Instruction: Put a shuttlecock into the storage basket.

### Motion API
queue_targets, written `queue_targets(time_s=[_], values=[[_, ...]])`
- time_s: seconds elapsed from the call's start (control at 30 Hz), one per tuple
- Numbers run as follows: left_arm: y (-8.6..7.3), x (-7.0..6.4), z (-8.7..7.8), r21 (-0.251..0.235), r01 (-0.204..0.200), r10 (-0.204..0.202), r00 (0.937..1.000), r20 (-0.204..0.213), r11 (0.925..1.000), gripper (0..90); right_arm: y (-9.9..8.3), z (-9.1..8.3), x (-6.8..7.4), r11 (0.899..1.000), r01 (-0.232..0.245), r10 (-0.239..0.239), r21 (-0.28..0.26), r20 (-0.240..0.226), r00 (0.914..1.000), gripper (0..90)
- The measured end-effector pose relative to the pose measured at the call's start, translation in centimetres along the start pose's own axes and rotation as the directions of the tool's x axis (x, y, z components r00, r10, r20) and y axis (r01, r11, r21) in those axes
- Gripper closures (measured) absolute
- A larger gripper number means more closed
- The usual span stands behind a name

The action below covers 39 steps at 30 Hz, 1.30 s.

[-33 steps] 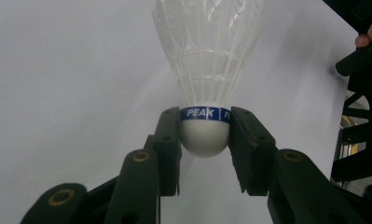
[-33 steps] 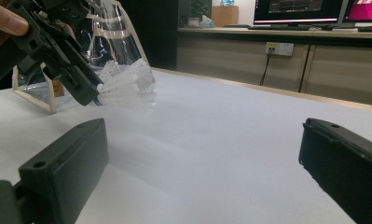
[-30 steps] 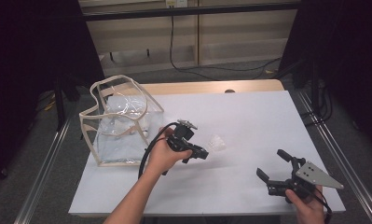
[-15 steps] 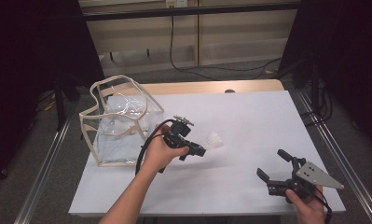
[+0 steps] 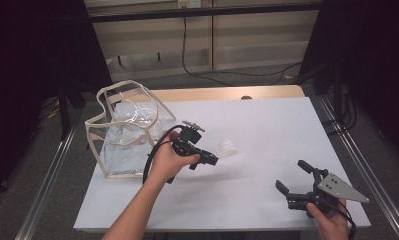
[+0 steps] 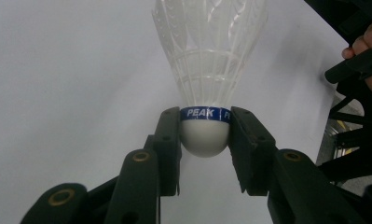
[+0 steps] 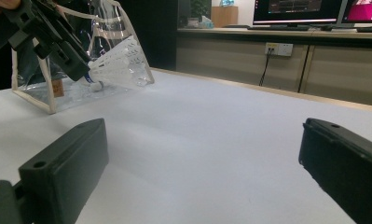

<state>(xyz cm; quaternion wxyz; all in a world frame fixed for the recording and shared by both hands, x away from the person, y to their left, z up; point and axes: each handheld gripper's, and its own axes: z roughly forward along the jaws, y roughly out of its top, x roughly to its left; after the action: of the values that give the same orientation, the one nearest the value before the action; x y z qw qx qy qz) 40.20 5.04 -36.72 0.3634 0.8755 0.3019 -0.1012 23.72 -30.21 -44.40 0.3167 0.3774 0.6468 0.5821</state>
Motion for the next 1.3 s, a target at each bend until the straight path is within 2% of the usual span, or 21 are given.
queue_targets(time_s=[0.37, 0.5, 0.7, 0.73, 0.8, 0.9, 1.03, 1.1, 1.3], values=[[0.2, 0.0, -0.7, 0.001, 0.02, -0.02, 0.9998, 0.002, 0.9998, 65.4, 0.0, 0.0, 0.0, 1.0, 0.0, 0.0, 0.0, 0.0, 1.0, 1.4], [0.3, 0.1, -1.0, 0.007, 0.012, -0.011, 0.9999, -0.005, 0.9999, 65.4, 0.0, 0.0, 0.0, 1.0, -0.002, 0.002, 0.001, 0.0, 1.0, 1.4], [0.4, 0.1, -1.5, 0.0, 0.022, -0.022, 0.9997, -0.005, 0.9998, 65.4, 0.0, 0.0, 0.0, 1.0, -0.002, 0.002, 0.002, -0.001, 1.0, 1.4], [0.5, 0.1, -1.6, 0.007, 0.013, -0.013, 0.9999, -0.01, 0.9999, 65.4, 0.0, 0.0, 0.0, 1.0, -0.002, 0.002, 0.001, 0.0, 1.0, 1.4], [0.5, 0.0, -1.7, -0.002, 0.024, -0.024, 0.9997, -0.003, 0.9997, 65.4, 0.0, 0.0, 0.0, 1.0, 0.001, -0.001, 0.0, 0.001, 1.0, 1.4], [0.7, 0.0, -2.0, 0.007, 0.015, -0.015, 0.9999, -0.008, 0.9999, 65.4, 0.0, 0.0, 0.0, 1.0, -0.002, 0.002, 0.001, -0.001, 1.0, 1.4], [0.8, -0.1, -2.3, -0.008, 0.032, -0.032, 0.9995, -0.003, 0.9994, 65.4, 0.0, 0.0, 0.0, 1.0, -0.002, 0.002, 0.001, 0.0, 1.0, 1.4], [0.9, -0.1, -2.6, -0.006, 0.031, -0.031, 0.9994, -0.014, 0.9995, 65.4, 0.0, 0.0, 0.0, 1.0, -0.002, 0.002, 0.001, 0.0, 1.0, 1.4], [1.1, 0.0, -3.1, 0.001, 0.033, -0.033, 0.9994, -0.01, 0.9995, 65.4, 0.0, 0.0, 0.0, 1.0, -0.002, 0.002, 0.002, 0.0, 1.0, 1.4]])
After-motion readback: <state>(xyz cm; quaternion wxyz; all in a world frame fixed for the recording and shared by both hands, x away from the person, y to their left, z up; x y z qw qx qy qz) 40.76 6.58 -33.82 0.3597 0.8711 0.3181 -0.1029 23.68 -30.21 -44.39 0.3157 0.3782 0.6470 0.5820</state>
